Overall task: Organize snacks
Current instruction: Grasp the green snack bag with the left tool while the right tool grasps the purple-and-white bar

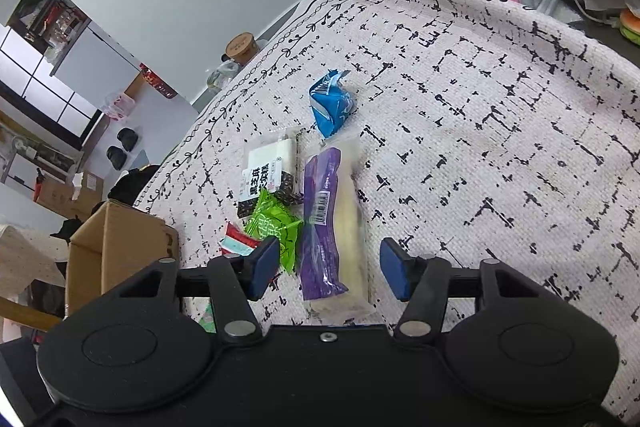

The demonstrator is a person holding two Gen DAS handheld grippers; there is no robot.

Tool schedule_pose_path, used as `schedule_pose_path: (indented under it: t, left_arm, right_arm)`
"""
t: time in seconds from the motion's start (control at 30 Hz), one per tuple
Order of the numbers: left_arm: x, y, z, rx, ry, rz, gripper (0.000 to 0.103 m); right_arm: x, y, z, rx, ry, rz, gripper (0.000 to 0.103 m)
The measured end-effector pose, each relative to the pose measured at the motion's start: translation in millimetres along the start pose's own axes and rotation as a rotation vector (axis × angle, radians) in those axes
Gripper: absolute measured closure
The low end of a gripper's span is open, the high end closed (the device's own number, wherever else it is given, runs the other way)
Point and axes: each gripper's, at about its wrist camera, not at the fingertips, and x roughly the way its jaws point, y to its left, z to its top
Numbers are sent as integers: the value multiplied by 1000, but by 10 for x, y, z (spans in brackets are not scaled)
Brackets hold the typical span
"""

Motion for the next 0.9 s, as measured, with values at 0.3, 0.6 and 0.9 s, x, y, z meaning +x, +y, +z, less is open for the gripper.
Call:
schedule_pose_path:
  t: [0.3,0.6,0.9]
  left_arm:
    - [77,2,76,-10,-7,-15,56]
    - [80,46,101,-10,-18,-32,68]
    - [-142,93,141,-14,-43,-76,72]
  right_arm:
    - [215,91,-48,-44,14,-55,48]
    - [351,150,-123,-90,50,-91,71]
    - [97,117,-122,-51,-9,-76,78]
